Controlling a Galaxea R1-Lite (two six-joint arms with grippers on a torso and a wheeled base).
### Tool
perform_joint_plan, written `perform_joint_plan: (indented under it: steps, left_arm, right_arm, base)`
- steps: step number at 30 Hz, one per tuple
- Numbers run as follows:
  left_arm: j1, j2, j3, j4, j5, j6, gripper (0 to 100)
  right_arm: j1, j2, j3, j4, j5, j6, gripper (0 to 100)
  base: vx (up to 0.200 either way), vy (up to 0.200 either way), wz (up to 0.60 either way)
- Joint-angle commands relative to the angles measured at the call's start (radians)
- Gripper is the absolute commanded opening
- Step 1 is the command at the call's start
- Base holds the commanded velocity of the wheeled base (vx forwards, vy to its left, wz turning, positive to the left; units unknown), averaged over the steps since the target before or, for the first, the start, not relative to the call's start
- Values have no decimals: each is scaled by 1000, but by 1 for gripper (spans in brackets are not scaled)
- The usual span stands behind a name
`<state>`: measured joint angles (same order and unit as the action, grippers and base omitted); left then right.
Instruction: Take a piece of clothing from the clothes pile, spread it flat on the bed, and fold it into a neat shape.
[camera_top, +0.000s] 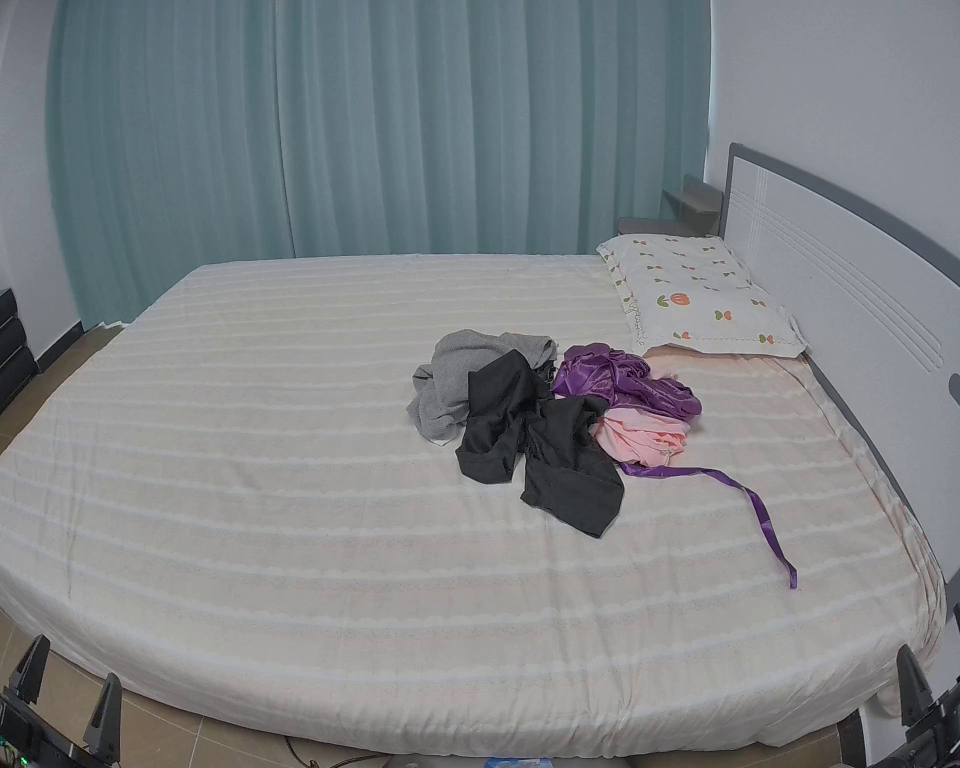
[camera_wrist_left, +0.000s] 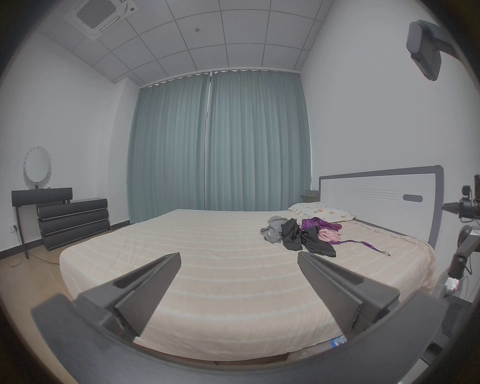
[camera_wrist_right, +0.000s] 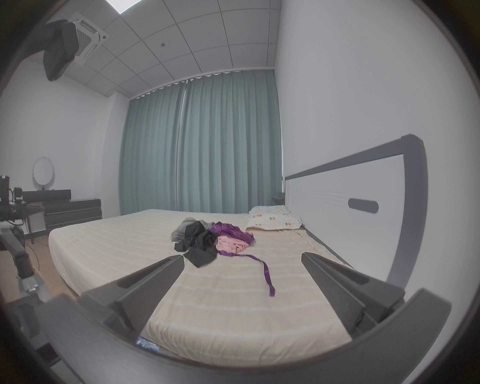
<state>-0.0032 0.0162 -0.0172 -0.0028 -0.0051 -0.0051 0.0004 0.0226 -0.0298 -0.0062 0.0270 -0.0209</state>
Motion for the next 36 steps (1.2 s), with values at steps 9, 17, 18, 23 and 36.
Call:
perform_joint_plan:
  steps: [9,17,18,23,36]
  left_arm:
    - [0,-13,17,0,1,-1,100]
    - [0,-12,17,0,-1,-1,100]
    - [0,-12,17,0,-1,-1,100]
    - [0,-12,17,0,-1,-1,100]
    - [0,-12,17,0,1,-1,100]
  right_arm:
    - [9,513,-142,-21,145,25,100]
    - [128,1105,-242,-264,223,137,100]
    - [138,1149,-252,-285,223,156,100]
    - [190,1413,-323,-416,223,243,100]
    - [282,2062,-628,-770,99,421,100]
  base:
    - [0,0,0]
    - [0,0,0]
    - [0,0,0]
    - [0,0,0]
    - [0,0,0]
